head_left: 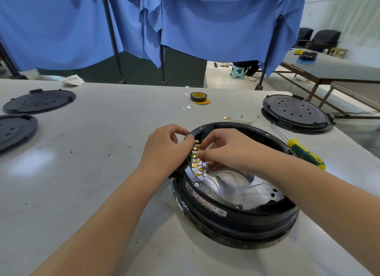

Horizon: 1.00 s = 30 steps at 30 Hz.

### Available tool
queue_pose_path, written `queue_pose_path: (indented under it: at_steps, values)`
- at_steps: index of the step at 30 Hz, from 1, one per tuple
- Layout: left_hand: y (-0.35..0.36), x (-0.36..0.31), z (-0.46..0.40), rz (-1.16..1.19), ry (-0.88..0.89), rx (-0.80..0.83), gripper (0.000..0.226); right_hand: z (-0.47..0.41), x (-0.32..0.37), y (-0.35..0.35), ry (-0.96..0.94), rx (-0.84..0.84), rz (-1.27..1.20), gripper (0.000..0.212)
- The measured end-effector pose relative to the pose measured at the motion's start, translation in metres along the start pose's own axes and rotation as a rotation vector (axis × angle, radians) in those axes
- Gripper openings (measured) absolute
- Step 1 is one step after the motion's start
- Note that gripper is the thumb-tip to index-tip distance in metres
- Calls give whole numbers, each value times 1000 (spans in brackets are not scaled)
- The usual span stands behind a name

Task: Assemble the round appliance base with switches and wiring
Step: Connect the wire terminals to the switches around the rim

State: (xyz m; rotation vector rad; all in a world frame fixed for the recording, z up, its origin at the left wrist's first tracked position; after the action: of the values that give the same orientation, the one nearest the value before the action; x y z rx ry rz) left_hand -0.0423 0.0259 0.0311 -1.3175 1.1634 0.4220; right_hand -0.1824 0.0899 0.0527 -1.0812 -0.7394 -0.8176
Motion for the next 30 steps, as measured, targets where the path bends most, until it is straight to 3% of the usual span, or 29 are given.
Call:
queue_pose_path:
  at_steps: [7,30]
  values:
    - [2,-4,2,23,0,91,6,5,6,6,-24,103,201,15]
    - [1,-5,2,22,33,114,3,7,9,3,-25,1,270,18]
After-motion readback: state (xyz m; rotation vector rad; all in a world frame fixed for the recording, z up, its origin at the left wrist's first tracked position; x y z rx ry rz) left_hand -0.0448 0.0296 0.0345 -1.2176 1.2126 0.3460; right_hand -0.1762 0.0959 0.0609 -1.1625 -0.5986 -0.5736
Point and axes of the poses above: each hand's wrist, its own z-axis away from the middle knuckle, its own y-axis out of the palm, x = y × z, the point moved 4 cm from there along -z, towards the middle knuckle, and after that the axes turned 15 degrees about x, right-handed, at the moved point
